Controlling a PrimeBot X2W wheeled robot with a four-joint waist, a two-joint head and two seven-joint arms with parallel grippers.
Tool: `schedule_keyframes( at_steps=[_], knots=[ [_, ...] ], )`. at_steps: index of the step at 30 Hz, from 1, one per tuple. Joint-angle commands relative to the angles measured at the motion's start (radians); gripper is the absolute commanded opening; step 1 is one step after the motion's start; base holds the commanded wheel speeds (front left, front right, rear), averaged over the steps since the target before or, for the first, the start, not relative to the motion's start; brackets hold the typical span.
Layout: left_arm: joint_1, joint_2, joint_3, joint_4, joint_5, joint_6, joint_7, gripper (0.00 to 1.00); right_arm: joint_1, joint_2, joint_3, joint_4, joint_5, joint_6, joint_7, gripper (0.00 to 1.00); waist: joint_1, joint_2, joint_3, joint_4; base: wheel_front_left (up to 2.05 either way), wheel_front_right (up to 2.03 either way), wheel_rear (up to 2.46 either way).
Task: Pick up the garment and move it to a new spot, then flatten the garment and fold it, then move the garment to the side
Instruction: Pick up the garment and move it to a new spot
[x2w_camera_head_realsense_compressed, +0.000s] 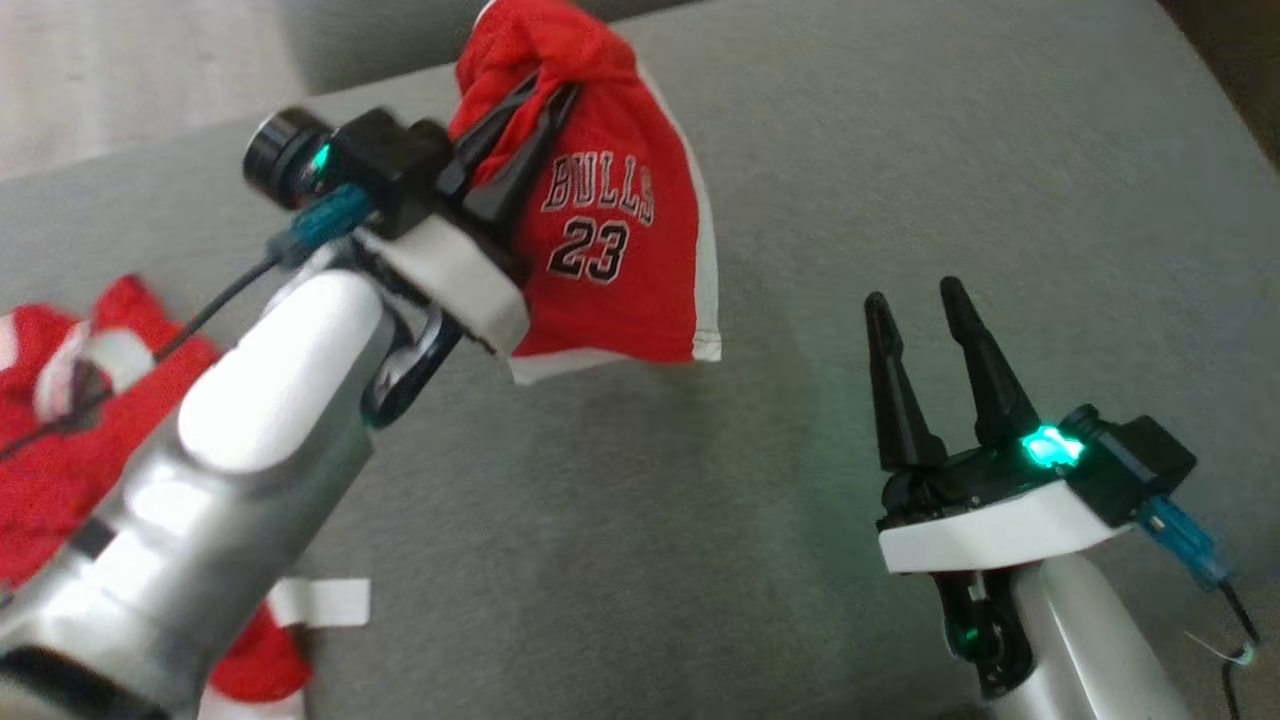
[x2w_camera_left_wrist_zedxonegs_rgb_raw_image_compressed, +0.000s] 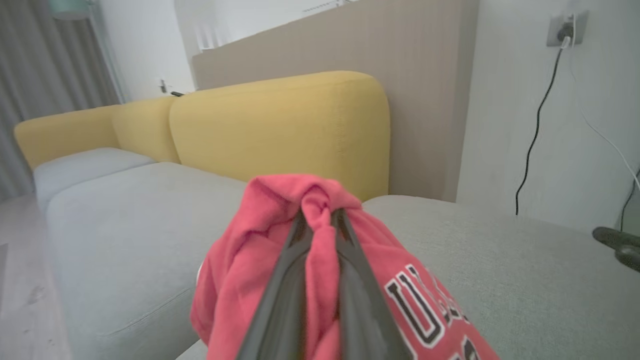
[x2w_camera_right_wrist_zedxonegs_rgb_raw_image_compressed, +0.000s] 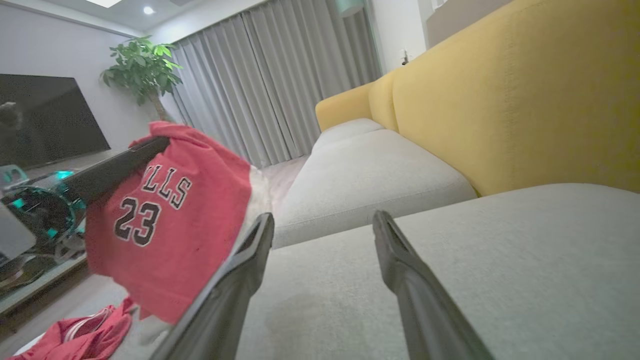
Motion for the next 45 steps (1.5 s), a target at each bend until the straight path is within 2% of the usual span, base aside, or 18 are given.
schedule_keyframes(
  at_steps=[1,2,3,4,10,16,19,23,29,35,37,38,41,45],
  knots=[
    [-0.080,0.015,0.034,-0.017,0.005,-0.004,-0.004,0.00,-0.033,-0.002,0.023,-0.036,0.005,-0.001,-0.011,1.00,-0.0002,0.0000,0.053,-0.071,0.00,0.00,0.00],
    [-0.097,0.003,0.024,0.010,0.004,-0.009,-0.003,0.00,-0.035,-0.002,0.022,-0.038,0.010,-0.001,-0.011,1.00,-0.0002,0.0000,0.060,-0.085,0.00,0.00,0.00],
    [-0.113,-0.006,0.010,0.038,0.008,-0.012,-0.003,0.81,-0.037,-0.002,0.020,-0.041,0.015,-0.001,-0.011,1.00,-0.0002,0.0000,0.066,-0.096,0.00,0.00,0.00],
    [-0.125,-0.013,-0.007,0.068,0.009,-0.016,0.006,1.00,-0.038,-0.002,0.019,-0.043,0.020,-0.001,-0.011,1.00,-0.0002,0.0000,0.072,-0.106,0.00,0.00,0.00],
    [-0.170,-0.050,-0.028,0.185,-0.009,-0.024,-0.058,1.00,-0.035,-0.002,0.005,-0.057,0.025,-0.001,-0.011,1.00,-0.0002,0.0000,0.092,-0.104,0.00,0.00,0.00],
    [-0.178,-0.060,-0.019,0.227,-0.026,-0.025,-0.136,1.00,-0.030,-0.002,-0.019,-0.050,0.000,-0.001,-0.011,1.00,-0.0002,0.0000,0.075,-0.005,0.00,0.00,0.00],
    [-0.163,-0.047,-0.009,0.227,-0.021,-0.018,-0.162,1.00,-0.026,-0.002,-0.026,-0.038,-0.020,-0.001,-0.011,1.00,-0.0002,0.0000,0.053,0.055,0.00,0.00,0.00],
    [-0.102,-0.026,0.010,0.202,-0.009,0.018,-0.182,1.00,-0.016,-0.002,-0.039,-0.016,-0.048,-0.001,-0.011,1.00,-0.0002,0.0000,0.018,0.136,0.00,0.00,0.00],
    [0.077,0.009,0.074,0.096,0.011,0.102,-0.189,1.00,0.011,-0.002,-0.066,0.018,-0.078,-0.001,-0.011,1.00,-0.0002,0.0000,-0.035,0.243,0.00,0.00,0.00],
    [0.348,0.022,0.213,-0.041,0.023,0.200,-0.190,1.00,0.042,-0.002,-0.092,0.036,-0.091,-0.001,-0.011,1.00,-0.0002,0.0000,-0.072,0.304,0.00,0.00,0.00],
    [0.441,0.009,0.269,-0.082,0.039,0.230,-0.190,1.00,0.050,-0.002,-0.101,0.039,-0.091,-0.001,-0.011,1.00,-0.0002,0.0000,-0.078,0.315,0.00,0.00,0.00],
    [0.441,0.009,0.269,-0.082,0.039,0.230,-0.190,1.00,0.050,-0.002,-0.101,0.039,-0.091,-0.001,-0.011,1.00,-0.0002,0.0000,-0.078,0.315,0.00,0.00,0.00],
    [0.553,-0.031,0.348,-0.142,0.081,0.257,-0.190,1.00,0.063,-0.002,-0.110,0.048,-0.088,-0.001,-0.011,1.00,-0.0002,0.0000,-0.087,0.330,0.00,0.00,0.00],
    [0.644,-0.090,0.395,-0.181,0.157,0.243,-0.190,1.00,0.077,-0.002,-0.124,0.058,-0.111,-0.001,-0.011,1.00,-0.0002,0.0000,-0.096,0.342,0.00,0.00,0.00]
  ],
)
